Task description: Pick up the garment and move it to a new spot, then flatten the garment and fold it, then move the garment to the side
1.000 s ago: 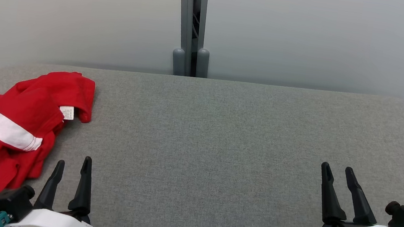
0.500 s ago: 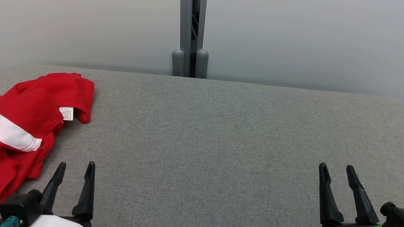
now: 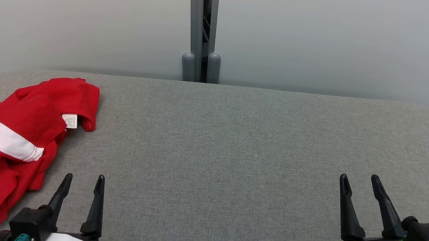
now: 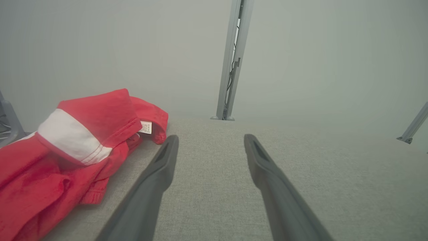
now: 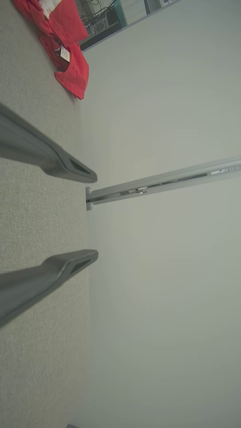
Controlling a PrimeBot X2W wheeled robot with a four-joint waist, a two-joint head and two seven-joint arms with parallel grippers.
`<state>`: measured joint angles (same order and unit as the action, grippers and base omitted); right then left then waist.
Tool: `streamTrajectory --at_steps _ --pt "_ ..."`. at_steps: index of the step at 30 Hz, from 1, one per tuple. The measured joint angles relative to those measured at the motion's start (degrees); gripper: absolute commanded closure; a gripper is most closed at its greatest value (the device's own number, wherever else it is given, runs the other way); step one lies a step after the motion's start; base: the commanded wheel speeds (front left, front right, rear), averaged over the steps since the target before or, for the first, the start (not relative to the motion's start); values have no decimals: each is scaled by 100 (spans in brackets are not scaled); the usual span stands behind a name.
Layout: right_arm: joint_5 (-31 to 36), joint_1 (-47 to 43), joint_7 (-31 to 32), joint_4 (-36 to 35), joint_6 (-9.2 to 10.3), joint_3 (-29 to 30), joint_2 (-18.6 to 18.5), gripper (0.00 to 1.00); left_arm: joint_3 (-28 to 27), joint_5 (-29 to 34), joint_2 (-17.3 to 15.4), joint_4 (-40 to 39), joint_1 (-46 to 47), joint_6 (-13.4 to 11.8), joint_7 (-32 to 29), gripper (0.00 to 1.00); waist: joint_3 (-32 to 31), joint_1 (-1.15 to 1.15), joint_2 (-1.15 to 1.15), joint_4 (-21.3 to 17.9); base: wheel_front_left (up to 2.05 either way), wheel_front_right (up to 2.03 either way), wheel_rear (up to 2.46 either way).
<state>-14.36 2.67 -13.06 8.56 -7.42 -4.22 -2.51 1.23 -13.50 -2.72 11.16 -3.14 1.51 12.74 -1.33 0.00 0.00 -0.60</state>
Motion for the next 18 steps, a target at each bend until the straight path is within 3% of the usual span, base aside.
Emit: streamTrajectory --at_steps 18 --pt "666 -27 -167 156 0 45 -9 0 97 599 -5 153 -3 -40 202 0 -10 0 0 -7 0 0 0"
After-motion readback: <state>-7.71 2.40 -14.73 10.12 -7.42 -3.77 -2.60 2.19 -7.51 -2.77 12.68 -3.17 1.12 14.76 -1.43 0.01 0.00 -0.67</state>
